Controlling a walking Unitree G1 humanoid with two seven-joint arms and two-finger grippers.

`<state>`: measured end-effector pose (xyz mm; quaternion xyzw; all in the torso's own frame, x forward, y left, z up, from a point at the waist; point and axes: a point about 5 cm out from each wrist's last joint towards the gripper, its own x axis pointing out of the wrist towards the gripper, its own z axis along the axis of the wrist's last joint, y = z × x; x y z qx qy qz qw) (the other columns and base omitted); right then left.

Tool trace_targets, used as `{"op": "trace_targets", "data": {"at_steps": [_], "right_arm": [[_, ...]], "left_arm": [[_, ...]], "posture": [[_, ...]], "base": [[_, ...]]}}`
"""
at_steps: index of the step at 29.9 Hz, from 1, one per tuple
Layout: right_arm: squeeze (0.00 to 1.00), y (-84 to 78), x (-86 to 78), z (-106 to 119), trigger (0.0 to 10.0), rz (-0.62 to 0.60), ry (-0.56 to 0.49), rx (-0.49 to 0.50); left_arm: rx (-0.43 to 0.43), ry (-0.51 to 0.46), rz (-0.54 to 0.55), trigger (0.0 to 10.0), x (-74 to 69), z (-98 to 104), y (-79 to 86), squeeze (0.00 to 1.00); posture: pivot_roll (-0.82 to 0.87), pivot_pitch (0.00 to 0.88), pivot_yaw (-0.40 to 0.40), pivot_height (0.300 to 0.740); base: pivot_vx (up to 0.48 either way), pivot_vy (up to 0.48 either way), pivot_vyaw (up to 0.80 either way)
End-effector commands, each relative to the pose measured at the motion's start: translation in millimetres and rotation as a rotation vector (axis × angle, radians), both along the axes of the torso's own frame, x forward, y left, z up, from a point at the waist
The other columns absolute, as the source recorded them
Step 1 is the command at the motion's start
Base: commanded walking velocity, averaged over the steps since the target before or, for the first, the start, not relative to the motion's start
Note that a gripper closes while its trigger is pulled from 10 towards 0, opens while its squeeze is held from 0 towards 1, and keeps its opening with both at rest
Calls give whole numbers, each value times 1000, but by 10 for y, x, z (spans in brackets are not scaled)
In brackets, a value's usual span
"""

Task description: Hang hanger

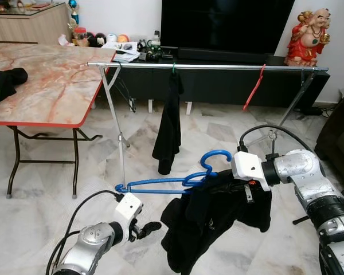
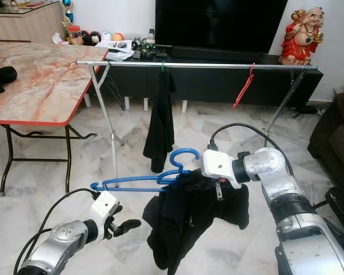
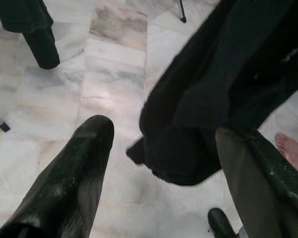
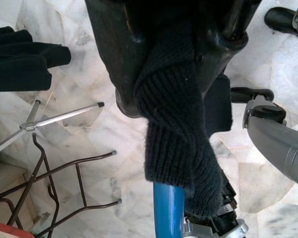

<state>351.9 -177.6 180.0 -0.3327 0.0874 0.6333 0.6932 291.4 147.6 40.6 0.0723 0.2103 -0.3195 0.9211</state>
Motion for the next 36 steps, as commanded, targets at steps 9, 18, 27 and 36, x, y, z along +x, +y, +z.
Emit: {"op": "trace_targets", "data": {"at_steps": [9,18,27,36], "right_arm": [[0,213,21,234,0,100,-66,45],[0,275,9,332,0,128,-91,68],[0,266,17,342,0,112,-96,65],[0,305,37,365,0,104,-104,69]], "left_arm": [[-130,47,-166,10000,-27,94,-61,0],[-133,-6,-113,10000,101,132,-93,0],[-161,9,-142,4000,104,136,-126,0],[-175,3,-165,0,112,145,-158,0]], "posture": [[111,0,-90,740],[103,0,-96,740],[85,0,-97,740],[85,0,-97,740]], "base": [[0,0,0],[0,0,0],[0,0,0],[0,0,0]]}}
